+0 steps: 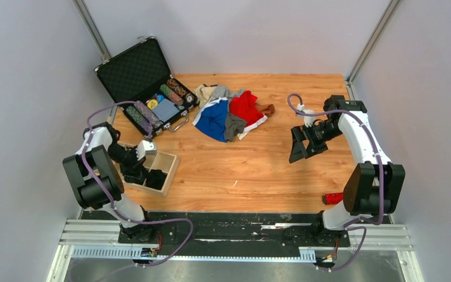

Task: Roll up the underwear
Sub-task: Place the underwear in the storage box.

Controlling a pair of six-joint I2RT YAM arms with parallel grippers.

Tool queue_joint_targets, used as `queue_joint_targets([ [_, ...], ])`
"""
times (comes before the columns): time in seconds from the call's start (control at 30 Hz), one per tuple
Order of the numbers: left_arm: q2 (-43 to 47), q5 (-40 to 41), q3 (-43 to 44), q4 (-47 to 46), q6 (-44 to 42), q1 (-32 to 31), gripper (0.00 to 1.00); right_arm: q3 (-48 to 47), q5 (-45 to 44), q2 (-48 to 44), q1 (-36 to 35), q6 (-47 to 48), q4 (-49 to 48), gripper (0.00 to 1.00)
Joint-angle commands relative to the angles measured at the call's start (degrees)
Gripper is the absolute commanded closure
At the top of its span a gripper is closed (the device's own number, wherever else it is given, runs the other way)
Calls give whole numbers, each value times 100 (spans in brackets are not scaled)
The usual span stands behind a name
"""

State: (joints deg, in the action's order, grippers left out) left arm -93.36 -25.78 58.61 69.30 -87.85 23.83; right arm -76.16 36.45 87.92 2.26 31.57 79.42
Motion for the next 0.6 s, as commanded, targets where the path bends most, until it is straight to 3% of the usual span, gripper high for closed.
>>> queue_joint_targets([
  [0.0,-705,-661,-232,-1674,-1006,-138,99,-23,-104,-175,-31,-20,-18,0],
  [0.13,-1071,-270,300,-1356,-869,-277,98,-133,-190,-124,-34,36,87,0],
  [0.23,-725,-181,198,-1349,-882,-298,82,-201,-220,-65,-37,102,93,0],
  [0.33,-167,-125,57,-1458,-235,-375,64,-305,-194,-8,-36,111,88,0],
  [0.57,1154,108,215,-569,1149,-457,45,-563,-184,282,-42,90,169,0],
])
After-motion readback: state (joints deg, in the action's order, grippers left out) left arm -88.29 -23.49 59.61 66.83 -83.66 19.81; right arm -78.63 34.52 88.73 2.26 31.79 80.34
